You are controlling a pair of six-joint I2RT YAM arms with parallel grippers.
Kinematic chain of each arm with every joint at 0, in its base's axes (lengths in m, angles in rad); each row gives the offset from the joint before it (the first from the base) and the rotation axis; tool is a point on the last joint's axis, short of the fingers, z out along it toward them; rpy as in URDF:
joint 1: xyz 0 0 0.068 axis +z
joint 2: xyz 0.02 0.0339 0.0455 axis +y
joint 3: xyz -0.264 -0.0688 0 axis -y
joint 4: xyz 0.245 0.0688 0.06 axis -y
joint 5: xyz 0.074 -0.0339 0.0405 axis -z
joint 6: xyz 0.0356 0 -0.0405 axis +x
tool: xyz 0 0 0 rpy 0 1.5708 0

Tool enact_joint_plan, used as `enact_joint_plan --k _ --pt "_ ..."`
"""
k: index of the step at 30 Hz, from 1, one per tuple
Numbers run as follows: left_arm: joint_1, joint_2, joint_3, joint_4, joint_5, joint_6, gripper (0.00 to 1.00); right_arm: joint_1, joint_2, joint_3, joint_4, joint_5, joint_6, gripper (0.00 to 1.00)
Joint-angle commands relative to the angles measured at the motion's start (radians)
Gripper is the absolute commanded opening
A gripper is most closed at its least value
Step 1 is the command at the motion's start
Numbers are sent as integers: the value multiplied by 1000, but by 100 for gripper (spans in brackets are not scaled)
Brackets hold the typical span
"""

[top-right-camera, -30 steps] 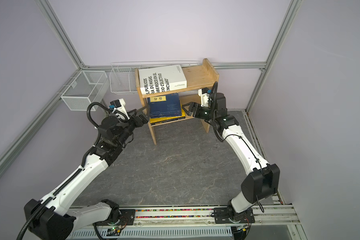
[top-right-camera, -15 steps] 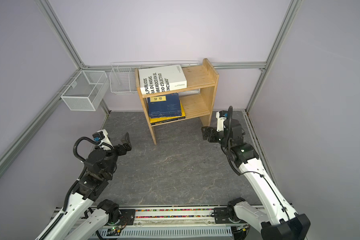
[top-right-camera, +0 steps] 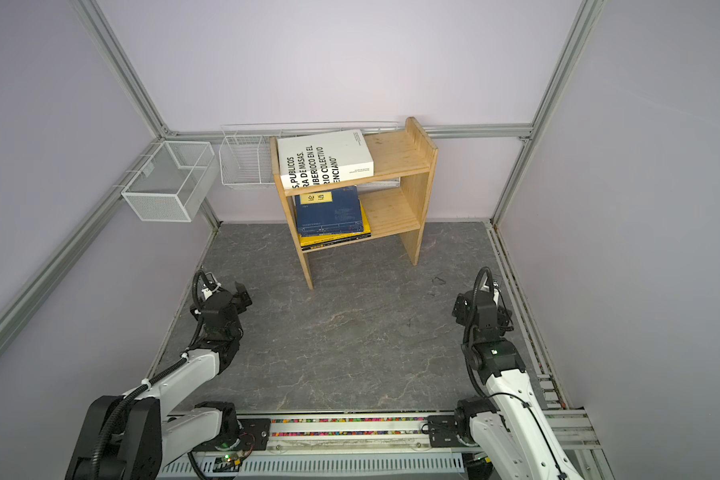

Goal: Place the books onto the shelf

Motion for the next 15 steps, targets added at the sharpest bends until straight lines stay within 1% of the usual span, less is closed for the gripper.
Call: enact_joint_plan --k 1,3,4,7,8,10,12,13,15 --pt "39 86 -40 217 114 -22 99 -19 29 -89 228 -5 -43 89" --pt "39 126 -65 336 171 -4 99 -34 52 -131 330 -32 -54 89" --pt "40 137 -66 350 189 9 99 -41 66 -161 410 -46 -81 89" --pt "41 181 -67 381 194 15 99 -57 102 -241 648 -73 -138 89" --pt "41 209 -69 413 202 16 99 -61 118 -256 699 -91 -147 89" --pt "41 304 -73 504 245 35 99 -70 171 -271 782 -121 -159 89" --pt "39 395 -75 651 259 74 99 -70 237 -286 862 -140 -179 89" --pt "39 355 -60 548 269 64 99 -71 274 -298 916 -145 -186 89" --pt "39 293 -20 377 245 35 99 -73 352 -317 1020 -145 -208 89"
